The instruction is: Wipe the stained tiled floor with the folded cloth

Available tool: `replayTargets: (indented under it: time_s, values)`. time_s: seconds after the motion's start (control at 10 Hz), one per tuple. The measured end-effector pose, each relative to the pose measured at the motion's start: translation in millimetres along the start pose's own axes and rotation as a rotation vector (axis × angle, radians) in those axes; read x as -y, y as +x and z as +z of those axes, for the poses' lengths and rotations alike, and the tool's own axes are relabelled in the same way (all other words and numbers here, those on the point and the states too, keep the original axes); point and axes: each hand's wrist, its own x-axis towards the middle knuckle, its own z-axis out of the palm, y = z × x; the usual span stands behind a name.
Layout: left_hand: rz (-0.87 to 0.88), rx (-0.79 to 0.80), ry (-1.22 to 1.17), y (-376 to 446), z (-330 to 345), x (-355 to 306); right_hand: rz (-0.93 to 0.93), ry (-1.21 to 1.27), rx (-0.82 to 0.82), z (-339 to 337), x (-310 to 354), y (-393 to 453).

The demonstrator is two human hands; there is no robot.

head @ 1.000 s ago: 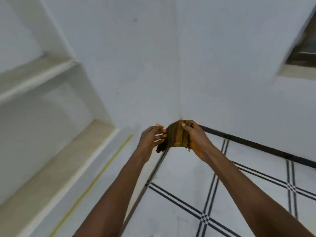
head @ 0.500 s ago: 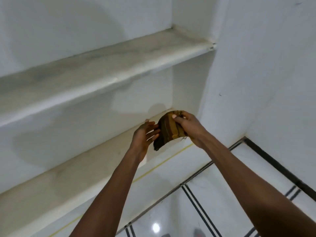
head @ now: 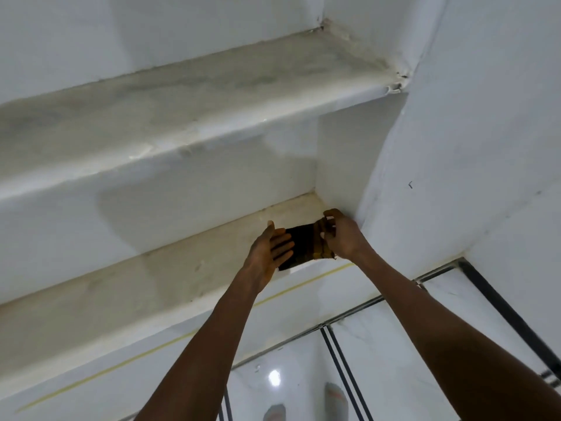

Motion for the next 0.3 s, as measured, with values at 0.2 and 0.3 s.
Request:
replayTargets:
  time_s: [0.2, 0.3]
  values:
    - [0.037, -0.014, 0.15, -10, 28, 13, -0.145, 0.08, 0.03, -22, -12, -36]
    - [0.055, 0.045, 0.259, -20, 49, 23, -0.152, 0.19, -0.054, -38, -28, -63]
